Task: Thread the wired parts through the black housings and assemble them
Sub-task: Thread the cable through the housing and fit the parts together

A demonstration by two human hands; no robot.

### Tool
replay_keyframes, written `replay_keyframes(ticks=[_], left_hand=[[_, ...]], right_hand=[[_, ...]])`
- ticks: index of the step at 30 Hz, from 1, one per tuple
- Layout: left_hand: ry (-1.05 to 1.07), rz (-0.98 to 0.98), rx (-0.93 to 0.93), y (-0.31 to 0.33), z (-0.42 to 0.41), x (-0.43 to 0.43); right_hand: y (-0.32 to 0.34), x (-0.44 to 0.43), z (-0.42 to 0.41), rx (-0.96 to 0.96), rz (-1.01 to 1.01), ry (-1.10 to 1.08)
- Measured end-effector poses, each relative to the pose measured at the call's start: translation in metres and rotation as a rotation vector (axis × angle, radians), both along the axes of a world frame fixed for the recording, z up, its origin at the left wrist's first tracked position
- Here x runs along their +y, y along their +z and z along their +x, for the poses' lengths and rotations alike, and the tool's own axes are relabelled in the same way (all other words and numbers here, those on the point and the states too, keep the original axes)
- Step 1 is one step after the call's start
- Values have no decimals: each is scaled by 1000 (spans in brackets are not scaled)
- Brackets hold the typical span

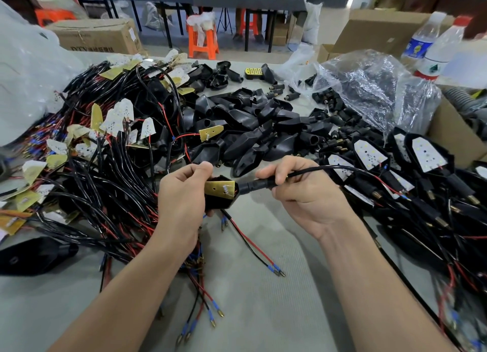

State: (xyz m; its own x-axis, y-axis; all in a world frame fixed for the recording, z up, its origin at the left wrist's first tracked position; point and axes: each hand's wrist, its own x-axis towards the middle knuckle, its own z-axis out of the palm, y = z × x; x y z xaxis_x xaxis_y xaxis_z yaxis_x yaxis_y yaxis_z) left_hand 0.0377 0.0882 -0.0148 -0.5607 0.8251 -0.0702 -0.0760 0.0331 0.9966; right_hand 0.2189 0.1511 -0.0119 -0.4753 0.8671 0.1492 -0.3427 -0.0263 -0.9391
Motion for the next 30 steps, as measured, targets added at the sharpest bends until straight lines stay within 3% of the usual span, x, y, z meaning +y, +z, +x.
replay_keyframes(ticks=[4,9,16,23,30], left_hand=[[38,42,338,-4,1,-4],[56,48,263,-4,0,-3],[40,66,-52,-2,-3,-1],[4,101,-12,-3,-2,-3],[170,29,98,-10,-2,2]], right_hand=[[-2,1,-1,15,6,-26],[-3,1,-5,36,-90,-35],[0,-2,-6,68,-91,32],[3,-5,-5,21,37,24],[4,-4,1,59,-37,123]])
